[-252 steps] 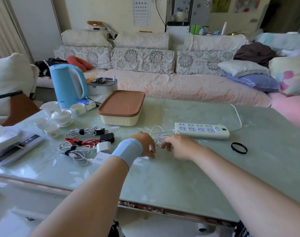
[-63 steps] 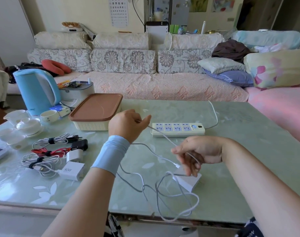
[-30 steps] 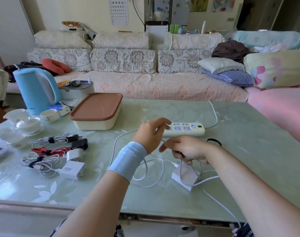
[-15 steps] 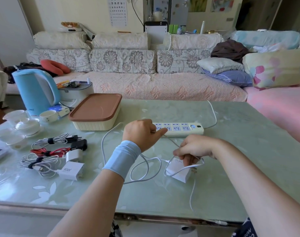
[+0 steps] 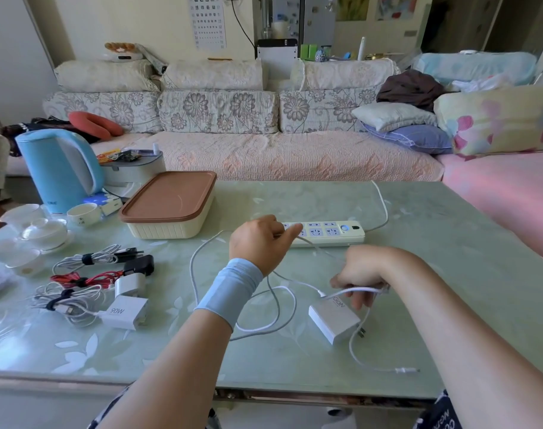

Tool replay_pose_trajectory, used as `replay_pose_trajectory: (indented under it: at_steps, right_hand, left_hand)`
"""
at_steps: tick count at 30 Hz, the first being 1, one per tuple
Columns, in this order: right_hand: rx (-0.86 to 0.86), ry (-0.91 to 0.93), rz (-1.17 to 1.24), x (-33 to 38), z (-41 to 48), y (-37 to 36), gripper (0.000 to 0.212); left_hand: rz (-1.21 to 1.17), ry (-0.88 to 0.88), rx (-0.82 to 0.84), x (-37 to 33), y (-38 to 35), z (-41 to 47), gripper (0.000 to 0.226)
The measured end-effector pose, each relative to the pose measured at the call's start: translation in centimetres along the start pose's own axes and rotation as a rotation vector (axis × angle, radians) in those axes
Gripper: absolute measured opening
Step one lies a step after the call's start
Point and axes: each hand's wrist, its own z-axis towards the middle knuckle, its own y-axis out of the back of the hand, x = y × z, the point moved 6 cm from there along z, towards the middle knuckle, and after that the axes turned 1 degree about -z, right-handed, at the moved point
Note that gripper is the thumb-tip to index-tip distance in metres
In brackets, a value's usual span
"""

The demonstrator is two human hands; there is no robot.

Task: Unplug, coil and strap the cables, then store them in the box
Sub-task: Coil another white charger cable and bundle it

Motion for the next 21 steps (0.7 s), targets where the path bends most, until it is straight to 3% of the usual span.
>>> replay_pose_trajectory:
  at_steps: [4,7,9,12,13,14,17,19,21]
  right_hand:
    - [-0.07,0.031,-0.034,-1.2,0.5,0.5,0.016]
    - [-0.261,0.154,0.089,-1.2,0.6,2.0,0.02]
    - [-0.361,0.248,0.192,-0.4,0.3,2.8,0.024]
    - [-0.32,0.362,0.26,1.5,0.1,2.1,0.026]
    - [-0.302,0.376,0.262,2.0,0.0,1.7,0.026]
    - [-0.303,0.372,0.259,2.4,-0.1,1.5,0.025]
    - [-0.39,0.343,0.169,3.5,-0.2,1.7,0.024]
    - [-0.434,0.342,0.147,4.0,0.0,1.7,0.022]
    - [-0.437,0.338,0.173,4.1,0.1,1.5,0.034]
  left_hand:
    - [0.008,0.207,-0.198,3.0,2.5,0.9,0.06]
    - [0.115,0.292,-0.339,5.8,4.2,1.2,0.055]
    - [0.182,0.283,-0.321,7.0,4.0,1.2,0.051]
    - [0.303,0.244,-0.218,7.5,2.3,1.0,0.025]
    - [0.272,0.191,-0.198,7.1,1.9,1.0,0.023]
    - [0.197,0.101,-0.182,6.1,1.5,1.0,0.035]
    - [-0.211,-0.146,-0.106,1.7,0.8,0.4,0.062]
    - [-0.47,-0.157,0.054,-0.9,0.1,-0.3,0.056]
    - [-0.556,-0.102,0.164,-1.7,-0.5,-0.7,0.044]
